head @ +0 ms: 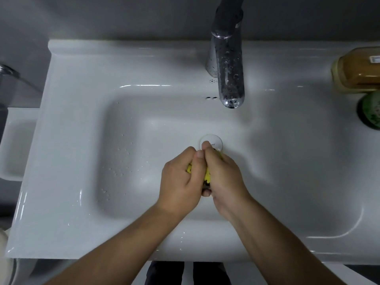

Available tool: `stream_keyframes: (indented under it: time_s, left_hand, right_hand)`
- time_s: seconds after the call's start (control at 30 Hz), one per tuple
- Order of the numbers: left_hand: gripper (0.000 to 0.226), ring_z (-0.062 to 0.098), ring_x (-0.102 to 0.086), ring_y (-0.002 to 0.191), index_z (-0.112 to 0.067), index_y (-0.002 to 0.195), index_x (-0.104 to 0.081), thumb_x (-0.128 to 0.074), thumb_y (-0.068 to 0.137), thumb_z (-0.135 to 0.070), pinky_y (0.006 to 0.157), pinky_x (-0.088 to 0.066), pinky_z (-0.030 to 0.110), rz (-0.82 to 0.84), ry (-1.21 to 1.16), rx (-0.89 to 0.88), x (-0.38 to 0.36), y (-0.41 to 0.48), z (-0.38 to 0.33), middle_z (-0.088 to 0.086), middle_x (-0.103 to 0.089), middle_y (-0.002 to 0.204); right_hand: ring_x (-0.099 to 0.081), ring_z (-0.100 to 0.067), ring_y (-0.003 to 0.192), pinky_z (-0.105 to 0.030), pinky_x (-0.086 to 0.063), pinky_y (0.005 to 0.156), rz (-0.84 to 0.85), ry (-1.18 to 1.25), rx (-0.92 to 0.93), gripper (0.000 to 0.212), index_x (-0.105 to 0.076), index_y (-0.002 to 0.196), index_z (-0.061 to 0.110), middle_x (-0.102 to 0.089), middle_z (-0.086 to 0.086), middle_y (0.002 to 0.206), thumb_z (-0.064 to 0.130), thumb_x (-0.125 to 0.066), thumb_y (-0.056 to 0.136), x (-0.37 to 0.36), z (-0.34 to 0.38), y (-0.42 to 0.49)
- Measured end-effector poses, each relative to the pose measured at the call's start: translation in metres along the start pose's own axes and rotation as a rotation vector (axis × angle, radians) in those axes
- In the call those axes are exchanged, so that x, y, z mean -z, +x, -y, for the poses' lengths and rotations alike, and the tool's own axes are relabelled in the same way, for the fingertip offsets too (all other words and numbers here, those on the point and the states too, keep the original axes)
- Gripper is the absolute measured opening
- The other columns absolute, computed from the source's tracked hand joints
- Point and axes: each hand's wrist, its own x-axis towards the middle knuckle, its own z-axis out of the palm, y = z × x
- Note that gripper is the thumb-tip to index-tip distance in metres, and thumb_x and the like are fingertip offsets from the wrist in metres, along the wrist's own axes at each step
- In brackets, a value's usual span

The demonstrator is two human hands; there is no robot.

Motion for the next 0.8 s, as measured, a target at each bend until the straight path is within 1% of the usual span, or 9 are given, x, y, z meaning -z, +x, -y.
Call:
stream_keyframes:
  time_s: [0.07,0.2,0.3,0.4,0.5,0.57,0.63,0.7,0.8]
  left_hand:
    - [0.038,0.003,-0.05,0.048,-0.021,0.067,-0.04,-0.046,0.102,-0.034,0.049,-0.038,0.019,-0.018,-0.039,0.063,0.002,0.001,0.0,-0.015,-0.053,0.053]
    - [0.009,0.026,-0.068,0.078,-0.024,0.107,-0.056,-0.058,0.1,-0.03,0.075,-0.061,0.046,-0.062,-0.249,0.356,0.005,0.01,-0.015,0.01,-0.067,0.087]
    - [0.054,0.028,-0.074,0.096,-0.037,0.137,-0.054,-0.052,0.09,-0.01,0.094,-0.059,0.045,0.125,-0.535,0.612,0.005,0.016,-0.025,0.019,-0.074,0.102]
    - [0.035,0.024,-0.074,0.091,-0.02,0.121,-0.072,-0.048,0.099,-0.034,0.083,-0.058,0.037,0.318,-0.555,0.705,0.006,0.02,-0.029,0.007,-0.076,0.097]
    - [0.043,0.02,-0.076,0.101,-0.02,0.111,-0.077,-0.05,0.099,-0.052,0.085,-0.057,0.035,0.34,-0.471,0.761,0.002,0.02,-0.025,0.004,-0.081,0.108]
    - [0.036,0.02,-0.076,0.098,-0.017,0.111,-0.077,-0.058,0.097,-0.045,0.083,-0.058,0.036,0.328,-0.464,0.754,0.001,0.022,-0.022,0.004,-0.08,0.108]
    - [0.03,0.022,-0.073,0.09,-0.007,0.108,-0.073,-0.064,0.094,-0.032,0.078,-0.056,0.036,0.263,-0.481,0.738,-0.001,0.023,-0.017,0.011,-0.076,0.101]
    - [0.016,0.026,-0.067,0.083,-0.005,0.1,-0.067,-0.061,0.096,-0.019,0.073,-0.054,0.037,0.121,-0.562,0.74,-0.003,0.025,-0.013,0.015,-0.07,0.092]
    - [0.005,0.019,-0.058,0.067,-0.012,0.092,-0.056,-0.053,0.095,-0.015,0.06,-0.051,0.031,-0.047,-0.643,0.768,-0.006,0.023,-0.018,0.005,-0.059,0.072]
  right_hand:
    - [-0.061,-0.019,0.066,-0.031,-0.047,0.055,-0.042,-0.122,0.147,0.048,-0.053,0.092,0.006,-0.062,-0.005,0.077,0.054,-0.052,0.094,0.005,0.001,0.003]
    - [-0.062,0.004,0.085,-0.016,-0.049,0.072,-0.124,-0.104,0.472,0.032,-0.048,0.107,0.026,-0.059,0.006,0.102,0.047,-0.059,0.086,0.015,-0.006,-0.001]
    - [-0.057,0.005,0.108,-0.007,-0.042,0.09,-0.195,-0.234,0.664,0.027,-0.051,0.114,0.039,-0.053,-0.003,0.122,0.043,-0.053,0.087,0.024,-0.016,-0.004]
    - [-0.043,0.009,0.127,-0.011,-0.034,0.106,-0.037,-0.405,0.591,0.04,-0.041,0.13,0.054,-0.038,0.005,0.137,0.051,-0.035,0.091,0.027,-0.022,-0.004]
    - [-0.023,0.004,0.147,-0.034,-0.024,0.122,0.115,-0.369,0.391,0.054,-0.01,0.135,0.075,-0.023,0.028,0.156,0.075,-0.025,0.084,0.023,-0.023,-0.002]
    - [-0.027,0.02,0.137,-0.032,-0.027,0.122,0.085,-0.215,0.335,0.068,-0.013,0.149,0.059,-0.025,0.04,0.149,0.072,-0.028,0.084,0.022,-0.023,0.003]
    - [-0.04,0.031,0.117,-0.012,-0.038,0.106,0.07,-0.085,0.336,0.062,-0.028,0.149,0.042,-0.038,0.029,0.146,0.055,-0.035,0.088,0.021,-0.019,0.003]
    - [-0.05,0.019,0.118,-0.007,-0.042,0.094,0.025,-0.092,0.445,0.049,-0.04,0.139,0.033,-0.05,0.019,0.138,0.042,-0.045,0.091,0.02,-0.017,-0.005]
    - [-0.048,-0.009,0.135,-0.018,-0.039,0.107,0.001,-0.392,0.694,0.046,-0.047,0.14,0.025,-0.048,0.004,0.142,0.034,-0.047,0.094,0.019,-0.031,-0.016]
